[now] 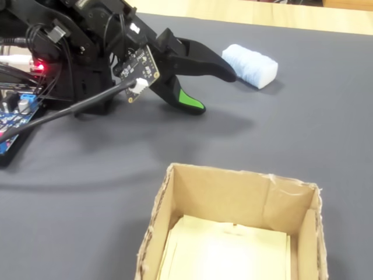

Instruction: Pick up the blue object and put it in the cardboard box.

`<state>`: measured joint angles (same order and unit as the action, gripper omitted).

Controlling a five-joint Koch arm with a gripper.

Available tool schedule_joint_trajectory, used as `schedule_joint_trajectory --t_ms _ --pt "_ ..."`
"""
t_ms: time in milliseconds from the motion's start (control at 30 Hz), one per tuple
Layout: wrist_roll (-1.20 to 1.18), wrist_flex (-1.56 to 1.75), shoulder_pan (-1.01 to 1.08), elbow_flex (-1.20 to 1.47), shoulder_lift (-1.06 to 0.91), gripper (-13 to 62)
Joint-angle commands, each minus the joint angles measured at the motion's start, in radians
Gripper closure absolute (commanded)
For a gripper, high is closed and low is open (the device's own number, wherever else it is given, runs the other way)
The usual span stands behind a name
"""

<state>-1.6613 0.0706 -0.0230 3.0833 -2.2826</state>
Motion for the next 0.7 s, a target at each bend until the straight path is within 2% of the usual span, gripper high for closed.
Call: schedule_joint_trajectory --t_ms 0,667 --pt "-0.048 -0.063 -0.009 0.035 -0.084 15.5" --pt "-0.144 -0.066 -0.057 0.035 -0.084 15.5"
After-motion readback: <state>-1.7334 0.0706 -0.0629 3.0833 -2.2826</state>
